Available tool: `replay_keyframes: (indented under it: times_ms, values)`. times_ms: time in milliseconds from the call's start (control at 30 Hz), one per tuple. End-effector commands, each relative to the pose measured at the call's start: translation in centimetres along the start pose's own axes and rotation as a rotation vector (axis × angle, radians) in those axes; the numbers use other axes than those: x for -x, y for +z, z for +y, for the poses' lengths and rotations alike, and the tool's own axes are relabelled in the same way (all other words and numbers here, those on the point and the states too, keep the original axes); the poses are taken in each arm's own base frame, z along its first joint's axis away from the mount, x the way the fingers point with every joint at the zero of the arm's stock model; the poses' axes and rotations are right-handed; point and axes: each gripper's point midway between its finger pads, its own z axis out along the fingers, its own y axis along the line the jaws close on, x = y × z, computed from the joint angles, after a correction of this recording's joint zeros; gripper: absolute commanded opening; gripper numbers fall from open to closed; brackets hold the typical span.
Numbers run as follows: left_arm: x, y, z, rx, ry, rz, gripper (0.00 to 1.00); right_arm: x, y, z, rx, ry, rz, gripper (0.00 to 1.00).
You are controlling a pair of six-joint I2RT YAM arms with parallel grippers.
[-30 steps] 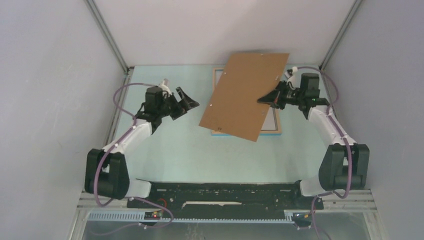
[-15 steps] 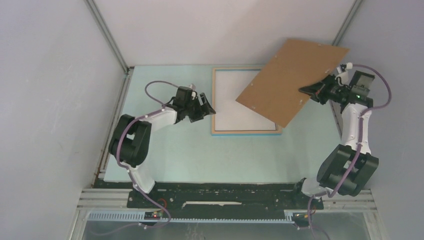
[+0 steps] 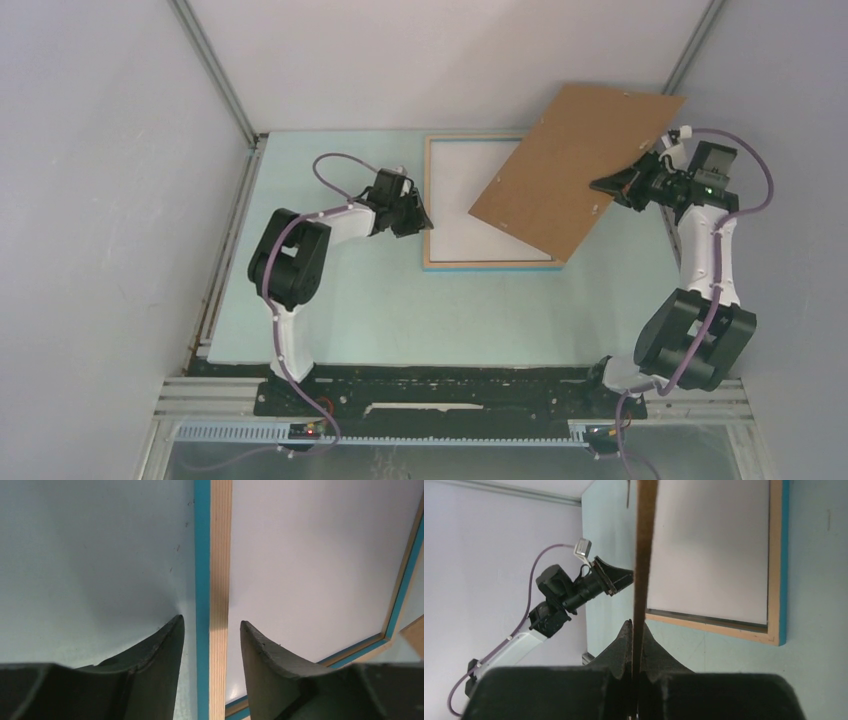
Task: Put the photo into the frame
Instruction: Move the photo frame to the center of the board.
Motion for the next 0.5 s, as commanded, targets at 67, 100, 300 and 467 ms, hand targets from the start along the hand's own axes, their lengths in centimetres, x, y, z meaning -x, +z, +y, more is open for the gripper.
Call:
replay_keyframes:
  times_ms: [67,100,300,467]
  values:
    - [1.9,0.1,-1.0,0.015,0.066,-0.039,0.44,0.0,0.8,3.0,0.09,-0.152,0.025,0.0]
    - [1.8,0.2,-0.9,0.019,0.07,-0.03,0.42,0.0,1.0,3.0,0.094,-0.154,0.031,0.0]
    - [0.9,0.6,0.2,0.06,0.088,0.015,0.31,-1.4,2.4,3.0,0.128,-0.162,0.102,0.0]
    - [0.4,0.2,-1.0,-0.003,0.104,0.05,0.44,-1.9,3.2,2.5,0.122,-0.165,0.126,0.0]
